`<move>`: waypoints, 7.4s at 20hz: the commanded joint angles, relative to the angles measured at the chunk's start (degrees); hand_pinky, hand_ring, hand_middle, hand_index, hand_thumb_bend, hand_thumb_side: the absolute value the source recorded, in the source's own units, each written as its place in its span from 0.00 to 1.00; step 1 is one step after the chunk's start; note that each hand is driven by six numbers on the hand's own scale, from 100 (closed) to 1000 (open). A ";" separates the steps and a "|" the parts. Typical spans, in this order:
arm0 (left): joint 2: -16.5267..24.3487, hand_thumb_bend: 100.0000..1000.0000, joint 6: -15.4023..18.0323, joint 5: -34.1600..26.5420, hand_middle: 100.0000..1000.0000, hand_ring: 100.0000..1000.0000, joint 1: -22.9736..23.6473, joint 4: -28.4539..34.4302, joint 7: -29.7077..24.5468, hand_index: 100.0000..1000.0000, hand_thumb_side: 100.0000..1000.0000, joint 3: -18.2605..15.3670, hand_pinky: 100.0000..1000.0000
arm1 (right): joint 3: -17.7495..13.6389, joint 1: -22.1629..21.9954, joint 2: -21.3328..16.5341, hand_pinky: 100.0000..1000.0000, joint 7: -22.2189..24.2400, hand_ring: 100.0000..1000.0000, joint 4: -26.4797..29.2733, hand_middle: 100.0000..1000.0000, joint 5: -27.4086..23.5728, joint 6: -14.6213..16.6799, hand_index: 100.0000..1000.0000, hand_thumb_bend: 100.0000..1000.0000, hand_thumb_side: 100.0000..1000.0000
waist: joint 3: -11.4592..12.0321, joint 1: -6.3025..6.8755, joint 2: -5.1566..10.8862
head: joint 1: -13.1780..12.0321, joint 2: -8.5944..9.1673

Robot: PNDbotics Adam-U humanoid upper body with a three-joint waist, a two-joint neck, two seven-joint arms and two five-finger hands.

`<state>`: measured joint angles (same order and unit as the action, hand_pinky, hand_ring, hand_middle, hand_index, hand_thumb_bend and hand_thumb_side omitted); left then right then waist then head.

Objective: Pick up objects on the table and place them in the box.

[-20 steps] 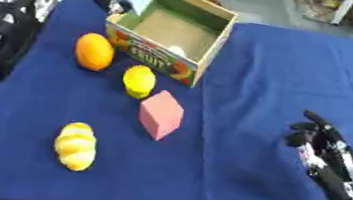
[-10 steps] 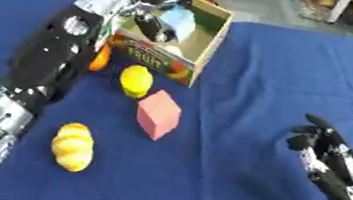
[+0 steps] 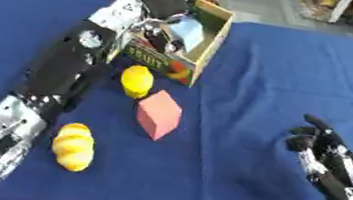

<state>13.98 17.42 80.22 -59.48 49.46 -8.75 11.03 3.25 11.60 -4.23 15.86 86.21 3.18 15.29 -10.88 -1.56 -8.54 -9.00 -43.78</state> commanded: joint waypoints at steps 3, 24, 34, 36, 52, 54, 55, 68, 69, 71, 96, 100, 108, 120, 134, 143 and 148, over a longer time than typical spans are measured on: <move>0.59 0.39 0.17 -0.26 0.75 0.71 -1.20 0.92 -1.27 0.92 0.20 -0.18 0.79 | 0.05 0.67 -0.28 0.61 0.18 0.60 0.70 0.63 -0.28 0.02 0.89 0.00 0.33 | 0.02 -0.82 0.94 | -0.18 0.18; 24.89 0.33 -3.63 -24.99 0.65 0.61 5.58 17.08 -26.72 0.86 0.24 -2.00 0.74 | -1.36 0.42 -1.50 0.61 -0.92 0.60 0.84 0.63 0.04 -0.07 0.89 0.00 0.35 | 3.52 0.36 1.50 | 2.63 -0.32; 23.67 0.31 -6.31 -29.87 0.65 0.61 8.59 12.11 -35.13 0.85 0.38 -0.54 0.72 | -1.35 0.41 -1.35 0.61 -0.87 0.60 0.86 0.63 -0.03 0.00 0.89 0.00 0.35 | 3.52 -0.08 1.70 | 2.74 -0.34; 23.04 0.30 -6.42 -30.13 0.66 0.61 8.60 11.26 -35.38 0.85 0.39 -0.36 0.73 | -1.36 0.41 -1.32 0.61 -0.86 0.60 0.85 0.63 -0.05 0.01 0.89 0.00 0.35 | 3.48 -0.13 1.69 | 2.61 -0.34; 19.10 0.38 -6.17 -22.45 0.72 0.66 8.25 6.23 -28.08 0.86 0.29 1.11 0.74 | -1.28 0.44 -1.08 0.61 -0.75 0.60 0.80 0.63 -0.10 -0.04 0.89 0.00 0.34 | 3.20 -0.13 1.46 | 1.98 -0.34; 18.79 0.38 -5.84 -21.46 0.68 0.61 8.27 5.39 -27.76 0.84 0.22 1.25 0.71 | -1.29 0.46 -1.06 0.61 -0.75 0.60 0.81 0.63 -0.11 -0.05 0.89 0.00 0.34 | 3.16 -0.11 1.39 | 1.91 -0.34; 18.70 0.38 -5.65 -21.03 0.65 0.59 8.27 5.15 -27.69 0.83 0.18 1.36 0.69 | -1.29 0.47 -1.06 0.61 -0.76 0.60 0.81 0.63 -0.10 -0.05 0.89 0.00 0.34 | 3.14 -0.10 1.37 | 1.91 -0.34; 18.86 0.23 -4.46 -18.77 0.33 0.32 8.47 7.03 -18.28 0.53 0.09 1.08 0.44 | -1.32 0.61 -1.05 0.61 -0.75 0.60 0.86 0.63 -0.15 -0.09 0.89 0.00 0.35 | 3.00 0.03 1.28 | 2.17 -0.34; 19.00 0.18 -4.33 -19.02 0.32 0.32 8.45 7.52 -17.74 0.52 0.12 1.05 0.43 | -1.33 0.63 -1.06 0.61 -0.75 0.60 0.87 0.63 -0.14 -0.09 0.89 0.00 0.35 | 2.98 0.05 1.29 | 2.18 -0.34; 19.38 0.20 -4.03 -19.64 0.32 0.31 8.27 8.77 -17.35 0.51 0.08 1.00 0.42 | -1.34 0.66 -1.07 0.61 -0.75 0.60 0.88 0.63 -0.16 -0.09 0.89 0.00 0.35 | 2.98 0.06 1.32 | 2.23 -0.33; -0.19 0.15 -4.25 -7.94 0.46 0.46 -1.97 2.60 -5.72 0.66 0.07 0.24 0.57 | 0.17 0.97 -0.21 0.61 0.64 0.60 0.42 0.63 -0.39 0.15 0.89 0.00 0.33 | -0.78 -0.90 0.72 | -0.77 0.14; -0.59 0.16 -5.44 -5.86 0.47 0.47 -1.73 1.77 -5.34 0.67 0.08 0.12 0.57 | 0.15 0.94 -0.14 0.61 0.65 0.60 0.43 0.62 -0.40 0.16 0.89 0.00 0.33 | -0.85 -0.88 0.69 | -0.79 0.20; 0.81 0.23 -7.43 -4.37 0.59 0.55 -1.78 0.95 -8.04 0.81 0.11 -0.67 0.66 | -0.06 0.90 -0.20 0.61 0.53 0.60 0.46 0.62 -0.38 0.10 0.89 0.00 0.33 | -0.60 -0.70 0.74 | -0.67 0.32; 8.38 0.27 -4.64 -14.25 0.69 0.62 -1.43 10.71 -19.22 0.87 0.13 -0.53 0.73 | -0.73 0.83 -0.70 0.61 -0.05 0.60 0.54 0.62 -0.25 0.02 0.89 0.00 0.33 | 0.60 -0.26 0.83 | 0.43 0.32; 22.78 0.30 -3.38 -38.79 0.70 0.64 6.30 20.97 -38.71 0.86 0.18 6.98 0.72 | -1.15 1.02 -1.44 0.61 -0.36 0.60 0.71 0.62 -0.10 -0.03 0.89 0.00 0.35 | 2.27 0.61 1.21 | 1.50 0.36; 21.04 0.32 -1.46 -43.00 0.73 0.68 7.61 20.71 -41.02 0.88 0.24 12.51 0.74 | -1.00 1.21 -1.32 0.61 -0.18 0.60 0.71 0.62 -0.15 0.04 0.89 0.00 0.35 | 2.01 0.37 1.15 | 1.23 0.36; 19.19 0.32 -1.11 -42.13 0.73 0.68 7.71 19.59 -41.80 0.88 0.16 13.91 0.74 | -0.98 1.19 -1.25 0.61 -0.17 0.60 0.70 0.62 -0.14 0.03 0.89 0.00 0.35 | 1.89 0.39 1.13 | 1.16 0.30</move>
<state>32.76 14.70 38.01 -50.88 68.84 -48.77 24.93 2.49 12.10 -4.81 15.72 85.99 3.15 15.25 -8.95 -1.53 -8.47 -7.72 -43.79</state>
